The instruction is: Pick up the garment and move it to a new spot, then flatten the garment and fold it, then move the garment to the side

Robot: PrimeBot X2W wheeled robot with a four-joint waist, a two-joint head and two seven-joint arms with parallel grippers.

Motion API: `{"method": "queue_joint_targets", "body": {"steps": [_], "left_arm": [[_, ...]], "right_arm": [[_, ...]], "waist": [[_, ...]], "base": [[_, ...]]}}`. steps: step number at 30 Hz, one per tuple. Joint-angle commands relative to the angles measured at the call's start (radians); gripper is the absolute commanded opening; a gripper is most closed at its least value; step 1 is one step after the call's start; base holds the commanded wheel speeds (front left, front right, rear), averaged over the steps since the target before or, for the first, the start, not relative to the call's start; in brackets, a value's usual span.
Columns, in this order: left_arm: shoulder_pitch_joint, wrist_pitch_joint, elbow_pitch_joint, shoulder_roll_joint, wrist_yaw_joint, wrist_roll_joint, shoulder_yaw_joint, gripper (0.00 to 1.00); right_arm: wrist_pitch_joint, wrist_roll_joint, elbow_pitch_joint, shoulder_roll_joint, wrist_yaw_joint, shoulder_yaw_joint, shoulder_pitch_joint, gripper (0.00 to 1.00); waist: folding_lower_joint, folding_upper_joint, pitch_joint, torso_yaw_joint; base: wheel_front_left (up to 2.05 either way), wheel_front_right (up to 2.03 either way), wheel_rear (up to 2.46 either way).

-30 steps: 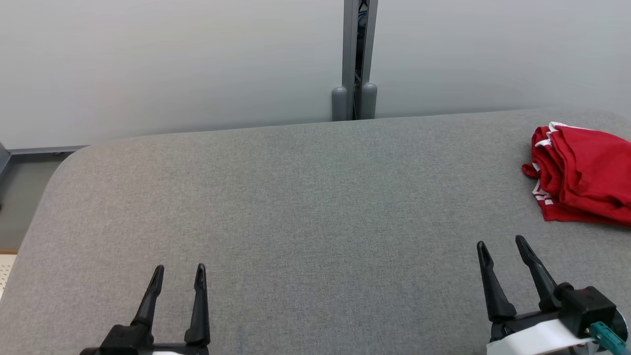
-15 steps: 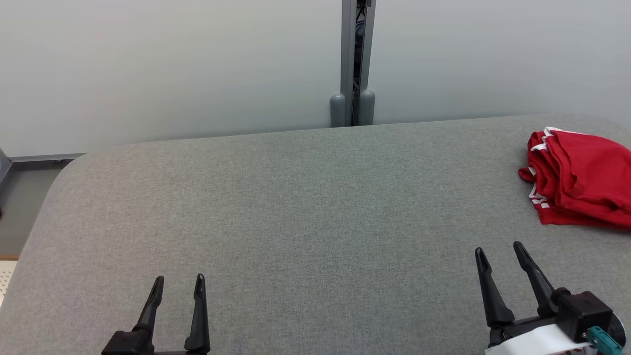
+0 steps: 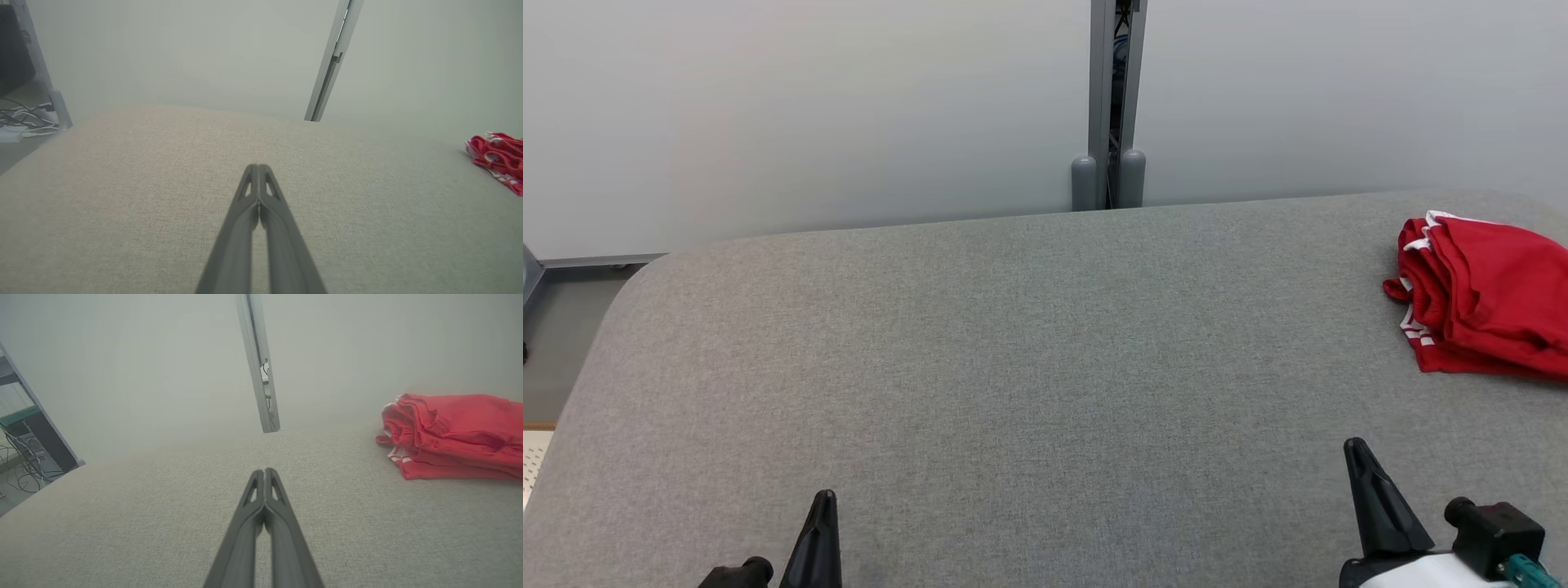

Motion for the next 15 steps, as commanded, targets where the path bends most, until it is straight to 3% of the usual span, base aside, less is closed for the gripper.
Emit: {"method": "queue_joint_targets", "body": {"steps": [1,15], "left_arm": [[-0.043,0.007,-0.004,0.003,-0.009,-0.055,0.006,0.0],[-0.112,0.05,0.036,0.004,-0.039,-0.282,0.015,0.0]], "right_arm": [[0.015,0.058,-0.01,-0.008,0.0,-0.018,-0.027,0.0],[0.086,0.291,0.006,-0.013,0.0,-0.07,-0.06,0.0]], "waist": [[0.0,0.0,0.001,0.0],[0.0,0.0,0.005,0.001]], "base": [[0.0,0.0,0.0],[0.0,0.0,0.0]]}}
